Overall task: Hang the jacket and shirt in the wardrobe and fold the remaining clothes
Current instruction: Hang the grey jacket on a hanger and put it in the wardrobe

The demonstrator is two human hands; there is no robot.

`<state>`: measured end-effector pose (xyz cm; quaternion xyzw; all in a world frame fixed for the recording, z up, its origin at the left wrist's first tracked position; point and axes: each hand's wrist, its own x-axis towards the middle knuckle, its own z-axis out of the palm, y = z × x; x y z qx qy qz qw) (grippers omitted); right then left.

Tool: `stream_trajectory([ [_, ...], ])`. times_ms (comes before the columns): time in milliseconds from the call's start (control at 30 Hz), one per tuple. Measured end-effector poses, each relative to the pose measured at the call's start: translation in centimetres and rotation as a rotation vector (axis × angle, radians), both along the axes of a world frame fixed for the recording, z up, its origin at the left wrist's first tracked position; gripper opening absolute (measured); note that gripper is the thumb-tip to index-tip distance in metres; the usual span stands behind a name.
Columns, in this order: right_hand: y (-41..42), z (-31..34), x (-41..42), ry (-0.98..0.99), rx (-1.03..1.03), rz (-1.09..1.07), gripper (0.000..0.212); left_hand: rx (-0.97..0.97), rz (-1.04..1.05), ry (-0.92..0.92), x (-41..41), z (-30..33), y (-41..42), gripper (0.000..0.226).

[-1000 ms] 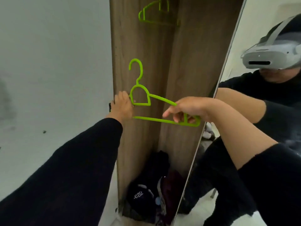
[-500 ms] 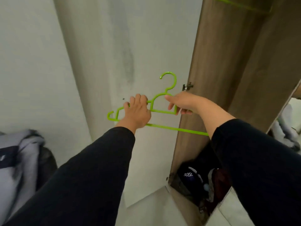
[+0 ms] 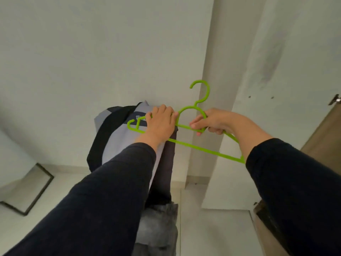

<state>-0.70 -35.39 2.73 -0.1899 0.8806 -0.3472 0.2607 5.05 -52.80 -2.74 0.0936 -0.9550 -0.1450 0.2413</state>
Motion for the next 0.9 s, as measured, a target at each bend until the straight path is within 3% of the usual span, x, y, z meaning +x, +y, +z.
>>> stream_trajectory([
  [200, -7.7, 0.1, -0.9, 0.217, -0.016, -0.005, 0.020, 0.059, 0.188, 0.135, 1.0, -0.3, -7.1, 0.042],
  [367, -11.9, -0.8, -4.4, 0.390, 0.008, -0.130, 0.025, 0.305, 0.273, -0.085, -0.8, -2.0, -11.6, 0.045],
  [533, -15.4, -4.3, -8.3, 0.336, -0.088, -0.217, 0.019, 0.492, 0.299, -0.158, -4.9, -4.5, -13.6, 0.052],
  [700, -18.0, -7.3, -10.8, 0.268, -0.050, -0.208, 0.021, 0.487, 0.366, -0.276, -7.8, -6.6, -14.1, 0.095],
  [800, -19.1, -8.1, -11.2, 0.182, -0.051, -0.218, 0.018, 0.627, 0.286, -0.273, -8.7, -7.5, -13.8, 0.085],
  [900, -20.1, -7.8, -11.3, 0.066, -0.096, -0.254, 0.027, 0.501, 0.161, -0.219, -8.7, -7.2, -12.1, 0.069],
])
